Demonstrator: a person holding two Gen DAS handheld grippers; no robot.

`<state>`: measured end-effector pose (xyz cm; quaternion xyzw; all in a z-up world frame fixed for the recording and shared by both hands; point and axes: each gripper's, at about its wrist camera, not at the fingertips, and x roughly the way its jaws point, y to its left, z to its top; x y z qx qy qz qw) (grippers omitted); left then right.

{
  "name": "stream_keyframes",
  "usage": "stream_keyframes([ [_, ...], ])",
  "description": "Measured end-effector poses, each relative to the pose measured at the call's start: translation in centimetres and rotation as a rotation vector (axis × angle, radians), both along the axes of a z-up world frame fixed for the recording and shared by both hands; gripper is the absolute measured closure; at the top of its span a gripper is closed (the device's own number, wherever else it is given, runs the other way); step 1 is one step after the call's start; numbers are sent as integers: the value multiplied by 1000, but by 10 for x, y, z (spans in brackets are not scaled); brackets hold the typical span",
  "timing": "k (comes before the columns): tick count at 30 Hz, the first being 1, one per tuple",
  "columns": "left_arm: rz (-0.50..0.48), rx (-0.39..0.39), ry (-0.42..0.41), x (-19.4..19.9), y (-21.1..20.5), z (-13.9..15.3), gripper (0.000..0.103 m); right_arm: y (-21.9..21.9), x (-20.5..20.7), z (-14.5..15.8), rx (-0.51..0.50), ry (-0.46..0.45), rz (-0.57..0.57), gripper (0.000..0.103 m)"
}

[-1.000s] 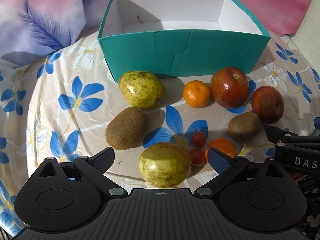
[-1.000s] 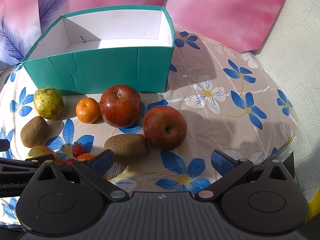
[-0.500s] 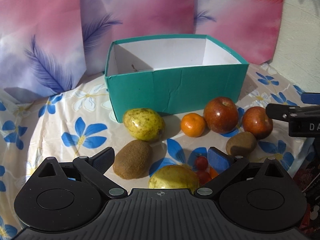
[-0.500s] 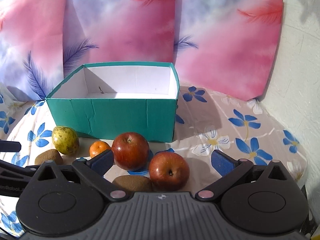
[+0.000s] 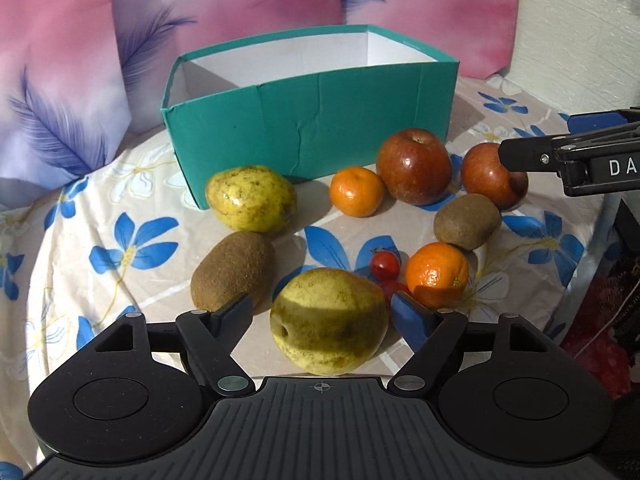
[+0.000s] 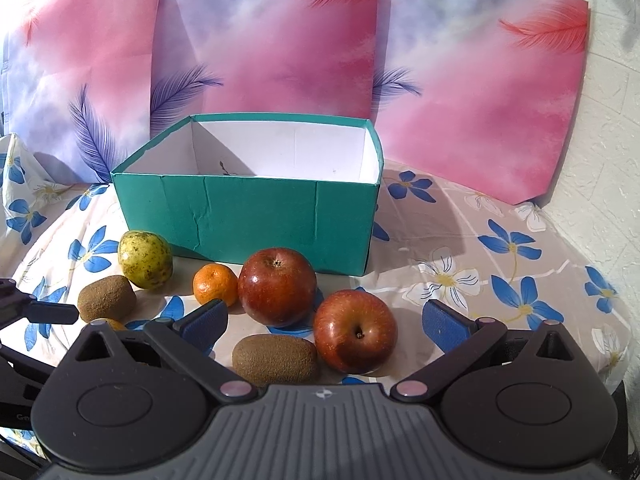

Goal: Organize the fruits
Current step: 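Grasp the yellow-green pear with the left tool while the right tool grasps a red apple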

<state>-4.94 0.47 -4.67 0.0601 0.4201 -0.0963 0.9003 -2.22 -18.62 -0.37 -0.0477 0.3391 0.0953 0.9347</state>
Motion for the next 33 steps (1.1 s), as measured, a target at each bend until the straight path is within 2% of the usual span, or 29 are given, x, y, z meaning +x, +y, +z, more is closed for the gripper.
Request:
stream_keyframes([
  [5,-35,-27,26,6,4,-8,24,-1,1,-2,-2,13,-9,0],
  [10,-62,-51,94,15,5,-29,29,-1,2,-4,-11,24,-15,0],
  [18,-46,-78,59,22,6,-30,31,-7,11,-15,-20,61,-65,0],
  [23,-42,-70,64,17,9,-28,31,-15,24,-27,-16,86,-109,7],
  [25,-30,-71,63,15,10,-24,31,-18,31,-33,-6,102,-120,14],
  [28,-22,-70,47,11,12,-15,31,-21,43,-45,-2,132,-144,22],
  [32,-3,-72,17,9,12,1,31,-22,57,-55,50,164,-133,26],
  [33,-3,-72,11,9,12,4,31,-20,60,-57,53,177,-125,31],
])
